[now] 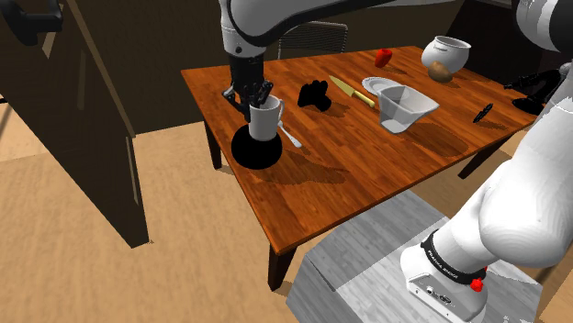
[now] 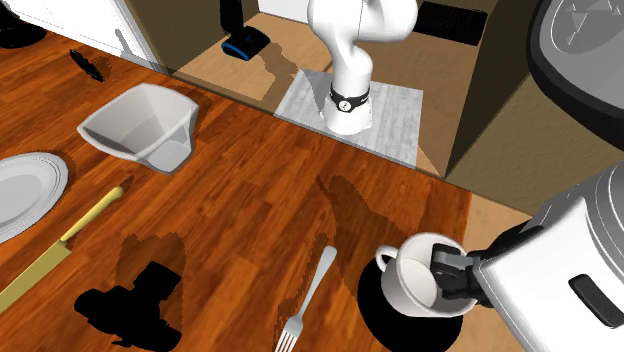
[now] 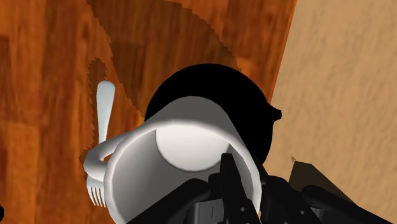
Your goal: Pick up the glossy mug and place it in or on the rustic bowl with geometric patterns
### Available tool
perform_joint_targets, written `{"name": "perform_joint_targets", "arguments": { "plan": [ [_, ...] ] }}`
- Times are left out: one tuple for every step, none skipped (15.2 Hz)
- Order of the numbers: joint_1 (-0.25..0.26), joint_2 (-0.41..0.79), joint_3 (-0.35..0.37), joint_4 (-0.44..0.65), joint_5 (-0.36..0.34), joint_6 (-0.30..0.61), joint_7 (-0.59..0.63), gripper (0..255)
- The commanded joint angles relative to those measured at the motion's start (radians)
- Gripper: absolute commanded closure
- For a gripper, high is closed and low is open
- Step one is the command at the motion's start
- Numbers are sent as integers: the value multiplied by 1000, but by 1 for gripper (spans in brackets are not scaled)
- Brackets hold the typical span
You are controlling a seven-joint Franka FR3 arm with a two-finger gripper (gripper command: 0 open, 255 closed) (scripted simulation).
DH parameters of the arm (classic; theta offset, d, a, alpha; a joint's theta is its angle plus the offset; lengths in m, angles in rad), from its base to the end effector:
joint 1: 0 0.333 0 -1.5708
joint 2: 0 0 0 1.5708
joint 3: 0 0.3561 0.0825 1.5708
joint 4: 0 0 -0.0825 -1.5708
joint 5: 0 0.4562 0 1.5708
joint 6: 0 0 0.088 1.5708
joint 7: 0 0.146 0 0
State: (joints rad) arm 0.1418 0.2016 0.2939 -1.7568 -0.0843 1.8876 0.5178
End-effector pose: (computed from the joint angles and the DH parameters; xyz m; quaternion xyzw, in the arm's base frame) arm 0.6265 0.2713 0.4229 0.9991 -0.0286 -0.0225 0.0235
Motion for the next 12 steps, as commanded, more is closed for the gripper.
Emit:
{"name": "perform_joint_targets", "arguments": {
  "plan": [
    [0, 0, 0, -1, 0, 1, 0, 255],
    [0, 0, 0, -1, 0, 1, 0, 255],
    [0, 0, 0, -1, 0, 1, 0, 255],
    [0, 0, 0, -1, 0, 1, 0, 255],
    [0, 0, 0, -1, 0, 1, 0, 0],
    [0, 0, 0, -1, 0, 1, 0, 0],
    [0, 0, 0, -1, 0, 1, 0, 0],
    [0, 0, 0, -1, 0, 1, 0, 0],
    [0, 0, 0, -1, 0, 1, 0, 0],
    [0, 0, 0, -1, 0, 1, 0, 0],
    [1, -4, 1, 28, 2, -31, -1, 0],
    [1, -7, 2, 58, 3, -64, -3, 0]
  ]
}}
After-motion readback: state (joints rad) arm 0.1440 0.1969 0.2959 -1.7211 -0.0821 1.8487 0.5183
